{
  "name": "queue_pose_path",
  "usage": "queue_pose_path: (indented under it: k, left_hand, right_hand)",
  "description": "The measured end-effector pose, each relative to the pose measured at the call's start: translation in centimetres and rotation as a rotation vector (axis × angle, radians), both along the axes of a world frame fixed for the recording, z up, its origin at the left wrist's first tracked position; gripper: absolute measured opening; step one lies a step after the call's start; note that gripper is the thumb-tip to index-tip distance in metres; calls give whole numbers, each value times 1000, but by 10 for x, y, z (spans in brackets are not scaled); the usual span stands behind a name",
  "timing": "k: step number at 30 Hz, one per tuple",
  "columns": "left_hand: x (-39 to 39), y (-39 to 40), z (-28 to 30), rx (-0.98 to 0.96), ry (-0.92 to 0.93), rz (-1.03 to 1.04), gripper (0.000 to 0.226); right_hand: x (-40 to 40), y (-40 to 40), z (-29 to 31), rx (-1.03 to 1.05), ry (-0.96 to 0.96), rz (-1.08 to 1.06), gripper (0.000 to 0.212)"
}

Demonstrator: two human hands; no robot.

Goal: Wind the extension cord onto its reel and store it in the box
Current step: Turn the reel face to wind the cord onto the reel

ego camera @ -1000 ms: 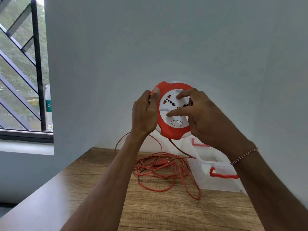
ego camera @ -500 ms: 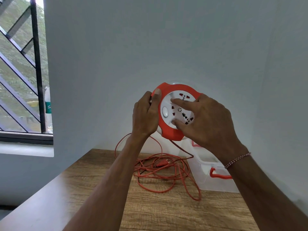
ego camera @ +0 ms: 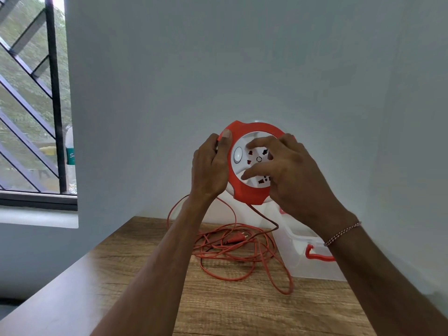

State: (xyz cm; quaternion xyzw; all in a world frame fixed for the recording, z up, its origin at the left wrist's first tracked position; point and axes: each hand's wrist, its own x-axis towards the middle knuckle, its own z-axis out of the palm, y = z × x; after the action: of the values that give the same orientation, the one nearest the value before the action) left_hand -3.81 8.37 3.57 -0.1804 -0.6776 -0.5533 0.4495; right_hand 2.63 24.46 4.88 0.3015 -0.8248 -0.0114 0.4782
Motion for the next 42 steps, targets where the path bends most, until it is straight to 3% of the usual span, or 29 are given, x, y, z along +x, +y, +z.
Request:
queue_pose_path:
  k: [4,13,19,23,31,36,42]
  left_hand:
    - [0,-1,0,-14,1,19,54]
    - [3,1,1,-51,3,19,46]
    - [2,1,1,-29,27,-13,49]
    - [1,5,0,-47,19,-10,43]
    - [0,1,0,-36,29,-26,46]
    - [0,1,0,-40,22,-13,47]
    - [2,3,0,-65,26,-22,46]
  right_hand:
    - [3,-2,0,18,-74,-105,45]
    - [1,2,-2,50,12,-211,57]
    - [-1,3,-3,-143,59,-248,61]
    - [0,-2,-1,-313,-22,-141,66]
    - [5,10,8,-131,13,28,26]
    - [10,7,9,-17,-146,-89,51]
    - [10,7,5,-7,-26,-158,55]
